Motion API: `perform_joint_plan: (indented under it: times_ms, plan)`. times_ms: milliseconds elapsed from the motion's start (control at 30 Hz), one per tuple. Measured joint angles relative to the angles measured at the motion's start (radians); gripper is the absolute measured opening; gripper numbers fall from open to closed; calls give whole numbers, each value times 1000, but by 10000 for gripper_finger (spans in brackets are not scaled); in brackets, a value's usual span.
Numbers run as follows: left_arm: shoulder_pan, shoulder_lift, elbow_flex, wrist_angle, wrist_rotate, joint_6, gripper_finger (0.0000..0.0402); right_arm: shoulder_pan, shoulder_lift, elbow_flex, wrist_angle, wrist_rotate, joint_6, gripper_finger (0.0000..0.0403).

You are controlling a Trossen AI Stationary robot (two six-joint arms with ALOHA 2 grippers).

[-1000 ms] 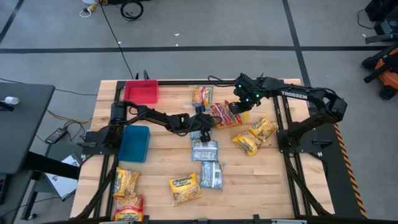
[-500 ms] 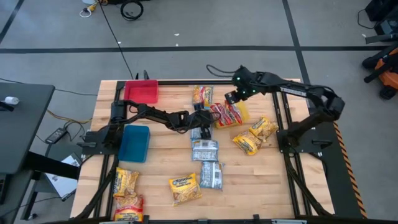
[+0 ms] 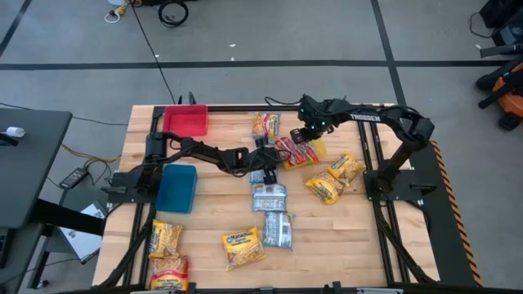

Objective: Sort Maruchan noodles
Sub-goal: Put the red noodle pack into the yellow bin

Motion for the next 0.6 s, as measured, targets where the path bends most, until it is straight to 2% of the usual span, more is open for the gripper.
perform_joint_plan:
  times_ms: [467, 600]
  plan:
    - [0, 0, 0, -2, -1, 20, 52, -5, -101, -8, -229, -27, -34, 24]
    - [1, 0, 0, -3, -1, 24, 52, 6, -150, -8, -208, 23, -42, 24]
